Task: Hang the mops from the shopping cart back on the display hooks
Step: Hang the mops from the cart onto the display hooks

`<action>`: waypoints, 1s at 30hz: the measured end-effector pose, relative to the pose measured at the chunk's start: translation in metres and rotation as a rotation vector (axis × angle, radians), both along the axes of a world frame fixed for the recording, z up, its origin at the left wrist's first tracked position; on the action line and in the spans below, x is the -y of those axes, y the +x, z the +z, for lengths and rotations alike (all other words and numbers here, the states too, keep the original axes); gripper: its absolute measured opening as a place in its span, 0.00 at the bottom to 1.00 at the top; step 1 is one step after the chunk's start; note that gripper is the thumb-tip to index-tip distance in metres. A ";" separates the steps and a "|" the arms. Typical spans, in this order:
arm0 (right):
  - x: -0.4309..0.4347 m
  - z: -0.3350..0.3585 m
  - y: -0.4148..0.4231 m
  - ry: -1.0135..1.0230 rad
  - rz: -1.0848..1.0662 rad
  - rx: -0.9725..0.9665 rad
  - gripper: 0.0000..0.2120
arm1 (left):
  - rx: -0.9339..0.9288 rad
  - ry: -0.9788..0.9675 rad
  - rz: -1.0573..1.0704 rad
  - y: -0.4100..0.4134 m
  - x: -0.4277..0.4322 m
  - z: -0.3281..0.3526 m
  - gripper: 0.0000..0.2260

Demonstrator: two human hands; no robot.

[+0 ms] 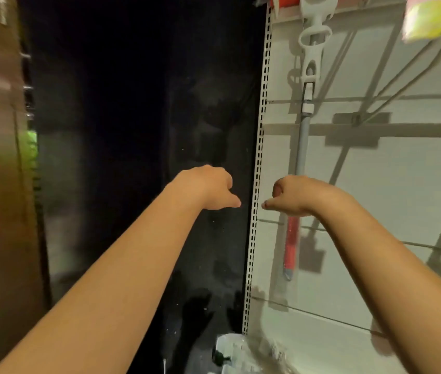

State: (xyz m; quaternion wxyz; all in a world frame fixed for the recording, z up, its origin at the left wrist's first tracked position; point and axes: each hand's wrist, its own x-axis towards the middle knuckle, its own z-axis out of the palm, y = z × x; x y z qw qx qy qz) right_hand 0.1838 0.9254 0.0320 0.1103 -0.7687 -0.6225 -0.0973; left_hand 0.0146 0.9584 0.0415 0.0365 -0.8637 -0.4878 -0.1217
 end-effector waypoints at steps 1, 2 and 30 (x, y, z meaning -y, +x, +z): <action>0.008 -0.007 -0.005 -0.003 0.024 -0.009 0.18 | 0.015 -0.023 0.029 -0.006 0.013 -0.009 0.23; 0.017 -0.013 -0.011 -0.007 0.049 -0.016 0.18 | 0.025 -0.042 0.058 -0.012 0.025 -0.016 0.23; 0.209 -0.158 -0.358 -0.271 0.794 -0.073 0.25 | 0.025 -0.073 0.838 -0.335 0.323 -0.177 0.23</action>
